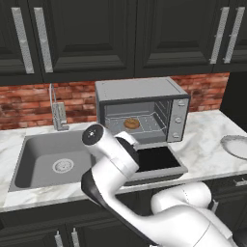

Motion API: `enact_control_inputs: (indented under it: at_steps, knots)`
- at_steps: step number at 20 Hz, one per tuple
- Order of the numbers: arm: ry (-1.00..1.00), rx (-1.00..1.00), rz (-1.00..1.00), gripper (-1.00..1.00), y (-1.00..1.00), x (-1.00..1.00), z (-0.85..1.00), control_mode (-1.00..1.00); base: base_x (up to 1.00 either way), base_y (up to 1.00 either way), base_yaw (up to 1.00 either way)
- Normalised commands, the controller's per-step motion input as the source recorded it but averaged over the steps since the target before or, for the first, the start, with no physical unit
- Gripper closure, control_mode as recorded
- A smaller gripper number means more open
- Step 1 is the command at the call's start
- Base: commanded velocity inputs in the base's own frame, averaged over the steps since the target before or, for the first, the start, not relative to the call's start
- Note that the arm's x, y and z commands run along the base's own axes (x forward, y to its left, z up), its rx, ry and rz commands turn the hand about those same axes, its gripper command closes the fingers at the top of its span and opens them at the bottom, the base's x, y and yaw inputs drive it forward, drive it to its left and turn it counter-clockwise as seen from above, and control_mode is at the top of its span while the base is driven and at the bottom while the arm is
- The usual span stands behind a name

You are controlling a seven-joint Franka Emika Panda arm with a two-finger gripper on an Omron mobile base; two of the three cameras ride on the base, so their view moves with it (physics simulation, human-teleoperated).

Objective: Pick up the bagel from the plate, place it on the toaster oven rack, close the door, and set the timer.

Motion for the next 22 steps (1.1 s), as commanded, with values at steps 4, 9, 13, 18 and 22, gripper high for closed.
enact_control_inputs:
  at_steps: [4, 9, 13, 18, 22]
  knots:
    - [0.00, -0.20, 0.00, -1.00, 0.00, 0.24, -0.30, -1.00, 0.00, 0.00, 0.00]
    - [0.00, -0.18, 0.00, -1.00, 0.00, 0.24, -0.34, -1.00, 0.00, 0.00, 0.00]
    - [0.00, -0.15, 0.00, -1.00, 0.00, 0.24, -0.29, -1.00, 0.00, 0.00, 0.00]
    - [0.00, -0.14, 0.00, -1.00, 0.00, 0.34, -0.29, -1.00, 0.00, 0.00, 0.00]
    - [0.01, -0.12, 0.00, -1.00, 0.00, 0.29, -0.31, -1.00, 0.00, 0.00, 0.00]
